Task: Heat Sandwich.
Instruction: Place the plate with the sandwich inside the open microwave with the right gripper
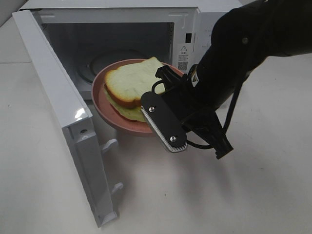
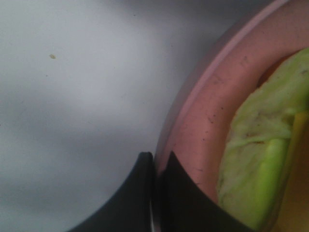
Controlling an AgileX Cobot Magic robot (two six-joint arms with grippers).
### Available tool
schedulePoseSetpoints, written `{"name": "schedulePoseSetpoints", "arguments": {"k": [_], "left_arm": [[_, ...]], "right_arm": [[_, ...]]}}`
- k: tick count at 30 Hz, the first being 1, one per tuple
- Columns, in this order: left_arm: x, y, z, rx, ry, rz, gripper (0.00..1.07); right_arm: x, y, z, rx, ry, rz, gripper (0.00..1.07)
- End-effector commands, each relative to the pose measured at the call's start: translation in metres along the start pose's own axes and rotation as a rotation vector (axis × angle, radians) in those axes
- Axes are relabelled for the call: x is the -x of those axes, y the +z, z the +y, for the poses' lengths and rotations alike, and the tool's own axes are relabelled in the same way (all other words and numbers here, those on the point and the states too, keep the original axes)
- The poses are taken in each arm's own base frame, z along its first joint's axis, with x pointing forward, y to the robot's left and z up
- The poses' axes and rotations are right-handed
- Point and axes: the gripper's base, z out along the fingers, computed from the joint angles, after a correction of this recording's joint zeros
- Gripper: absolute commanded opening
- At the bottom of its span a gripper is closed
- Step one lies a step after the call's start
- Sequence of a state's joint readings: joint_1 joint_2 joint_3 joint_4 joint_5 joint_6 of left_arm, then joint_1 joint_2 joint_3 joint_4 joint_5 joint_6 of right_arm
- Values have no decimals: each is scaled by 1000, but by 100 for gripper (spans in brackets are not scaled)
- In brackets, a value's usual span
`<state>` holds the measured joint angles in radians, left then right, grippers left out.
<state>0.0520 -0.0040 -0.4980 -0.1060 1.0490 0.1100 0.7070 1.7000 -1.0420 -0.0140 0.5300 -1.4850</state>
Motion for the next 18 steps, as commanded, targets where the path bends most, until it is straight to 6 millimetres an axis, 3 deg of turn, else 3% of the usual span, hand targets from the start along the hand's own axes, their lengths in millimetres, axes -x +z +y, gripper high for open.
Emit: {"name": "schedulePoseSetpoints", "arguments": {"k": [1,18], "left_arm": [[-2,-3,-1,0,-3,-37,98],[-2,-3,-1,0,-3,-37,98]], "right_arm": [[0,1,-10,-14,6,-2,0],[2,15,-39,-3,18,1,0]]}}
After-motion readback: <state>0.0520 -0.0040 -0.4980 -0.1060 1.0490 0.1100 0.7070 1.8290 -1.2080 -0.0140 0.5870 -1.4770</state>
